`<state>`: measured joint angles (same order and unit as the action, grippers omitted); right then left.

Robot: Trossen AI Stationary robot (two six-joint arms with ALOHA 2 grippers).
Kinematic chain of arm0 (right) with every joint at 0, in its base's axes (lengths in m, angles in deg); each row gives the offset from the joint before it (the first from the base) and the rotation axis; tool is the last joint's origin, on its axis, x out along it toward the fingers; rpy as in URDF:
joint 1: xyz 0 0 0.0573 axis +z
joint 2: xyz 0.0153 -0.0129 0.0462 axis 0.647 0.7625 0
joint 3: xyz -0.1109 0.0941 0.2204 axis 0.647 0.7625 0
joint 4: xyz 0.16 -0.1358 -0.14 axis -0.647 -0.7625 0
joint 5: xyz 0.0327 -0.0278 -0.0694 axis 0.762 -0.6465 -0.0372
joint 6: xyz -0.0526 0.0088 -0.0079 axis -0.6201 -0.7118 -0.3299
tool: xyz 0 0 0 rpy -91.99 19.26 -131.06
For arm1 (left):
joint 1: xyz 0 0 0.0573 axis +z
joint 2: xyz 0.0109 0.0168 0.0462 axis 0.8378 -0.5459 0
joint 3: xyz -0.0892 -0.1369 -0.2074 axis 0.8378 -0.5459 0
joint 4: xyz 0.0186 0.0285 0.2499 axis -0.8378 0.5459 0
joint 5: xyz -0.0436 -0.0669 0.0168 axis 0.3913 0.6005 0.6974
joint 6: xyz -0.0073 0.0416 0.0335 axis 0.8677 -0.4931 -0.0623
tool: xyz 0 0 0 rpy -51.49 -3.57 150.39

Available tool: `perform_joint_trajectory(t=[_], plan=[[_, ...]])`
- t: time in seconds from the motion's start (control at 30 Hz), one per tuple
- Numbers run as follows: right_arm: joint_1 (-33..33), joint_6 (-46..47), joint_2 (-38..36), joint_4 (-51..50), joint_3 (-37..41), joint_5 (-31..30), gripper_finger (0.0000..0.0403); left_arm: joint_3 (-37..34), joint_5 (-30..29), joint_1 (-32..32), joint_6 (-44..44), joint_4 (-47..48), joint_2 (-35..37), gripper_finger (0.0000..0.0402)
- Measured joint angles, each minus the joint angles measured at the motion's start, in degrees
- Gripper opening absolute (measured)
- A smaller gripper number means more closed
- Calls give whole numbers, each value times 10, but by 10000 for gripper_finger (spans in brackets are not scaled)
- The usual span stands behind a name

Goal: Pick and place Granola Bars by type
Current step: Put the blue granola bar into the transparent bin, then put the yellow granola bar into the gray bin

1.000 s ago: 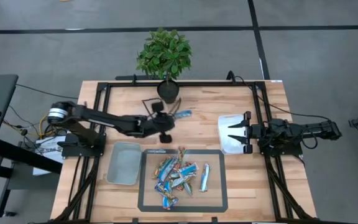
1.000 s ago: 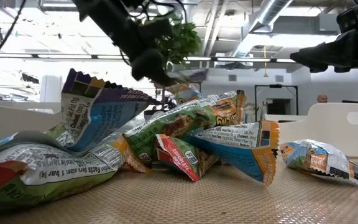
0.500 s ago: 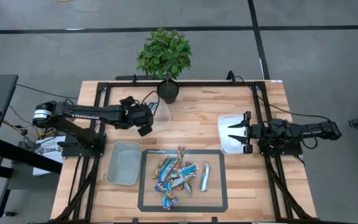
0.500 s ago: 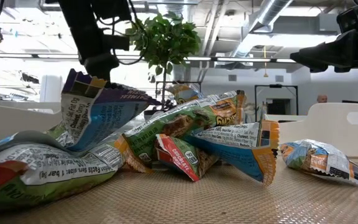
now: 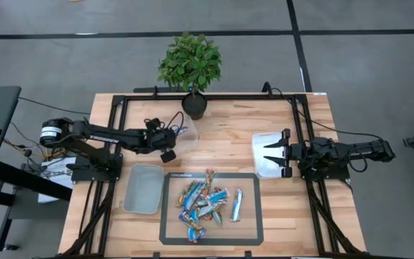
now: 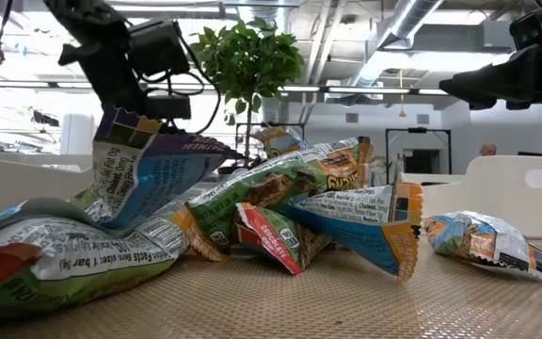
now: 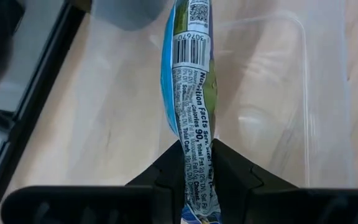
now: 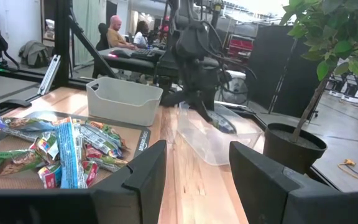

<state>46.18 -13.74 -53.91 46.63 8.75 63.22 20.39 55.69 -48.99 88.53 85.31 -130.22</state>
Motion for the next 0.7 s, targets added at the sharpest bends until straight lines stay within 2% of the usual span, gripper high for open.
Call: perform_joint_trajectory(t=[0.23, 0.33, 0.53, 0.7], plan=[[0, 0, 0, 0, 0, 0, 171, -13, 19, 11, -15, -33, 0, 73], [0, 0, 0, 0, 0, 0, 171, -14, 36, 15, -16, -36, 0, 104], [0, 0, 0, 0, 0, 0, 171, -14, 30, 17, -19, -51, 4, 188], [0, 0, 0, 0, 0, 0, 171, -14, 33, 7, -29, -112, 45, 227]])
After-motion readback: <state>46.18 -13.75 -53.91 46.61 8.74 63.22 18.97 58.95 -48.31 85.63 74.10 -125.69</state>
